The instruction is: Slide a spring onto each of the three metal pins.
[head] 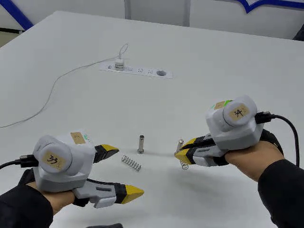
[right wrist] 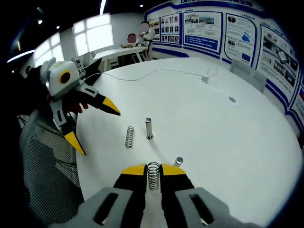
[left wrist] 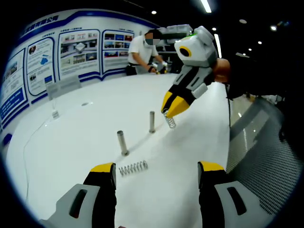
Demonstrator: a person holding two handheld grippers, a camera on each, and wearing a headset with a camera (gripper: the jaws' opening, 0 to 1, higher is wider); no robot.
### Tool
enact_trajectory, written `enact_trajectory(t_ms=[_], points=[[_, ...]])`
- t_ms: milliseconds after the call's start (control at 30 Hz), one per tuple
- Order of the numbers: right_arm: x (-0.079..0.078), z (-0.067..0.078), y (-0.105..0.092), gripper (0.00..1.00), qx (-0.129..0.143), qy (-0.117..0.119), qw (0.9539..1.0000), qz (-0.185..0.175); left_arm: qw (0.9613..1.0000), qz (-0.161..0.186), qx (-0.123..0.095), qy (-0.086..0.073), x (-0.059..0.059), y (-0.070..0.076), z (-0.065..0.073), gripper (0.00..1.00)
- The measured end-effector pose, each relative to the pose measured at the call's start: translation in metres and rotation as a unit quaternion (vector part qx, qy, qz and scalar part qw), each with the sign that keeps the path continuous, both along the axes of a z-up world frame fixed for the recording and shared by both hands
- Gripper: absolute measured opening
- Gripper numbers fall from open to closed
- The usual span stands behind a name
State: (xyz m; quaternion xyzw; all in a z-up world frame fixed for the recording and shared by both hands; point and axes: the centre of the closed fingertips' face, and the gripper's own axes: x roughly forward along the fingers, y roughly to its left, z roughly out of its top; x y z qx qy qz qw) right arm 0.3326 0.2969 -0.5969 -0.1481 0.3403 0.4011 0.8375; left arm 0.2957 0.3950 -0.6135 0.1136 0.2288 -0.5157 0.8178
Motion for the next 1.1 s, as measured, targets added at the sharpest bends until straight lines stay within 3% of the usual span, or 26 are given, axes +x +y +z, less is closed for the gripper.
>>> enact_trajectory(t_ms=[267,500,767,1100], points=[[0.012,0.029,0.0,0.12,0.046,-0.034,0.9982,-0.017,1.0,-0.002,0.0,-0.001,0.0,-0.001,0.0,0.72],[0.026,0.04,-0.003,0.12,0.07,-0.059,0.9951,-0.039,1.0,-0.002,-0.001,-0.001,-0.001,-0.001,0.001,0.72],[0.043,0.039,-0.007,0.12,0.092,-0.067,0.9914,-0.065,1.0,-0.002,0.001,0.0,-0.001,-0.001,0.0,0.72],[0.049,0.026,-0.007,0.12,0.101,-0.056,0.9904,-0.076,1.0,0.001,0.003,0.002,0.0,0.0,-0.001,0.72]])
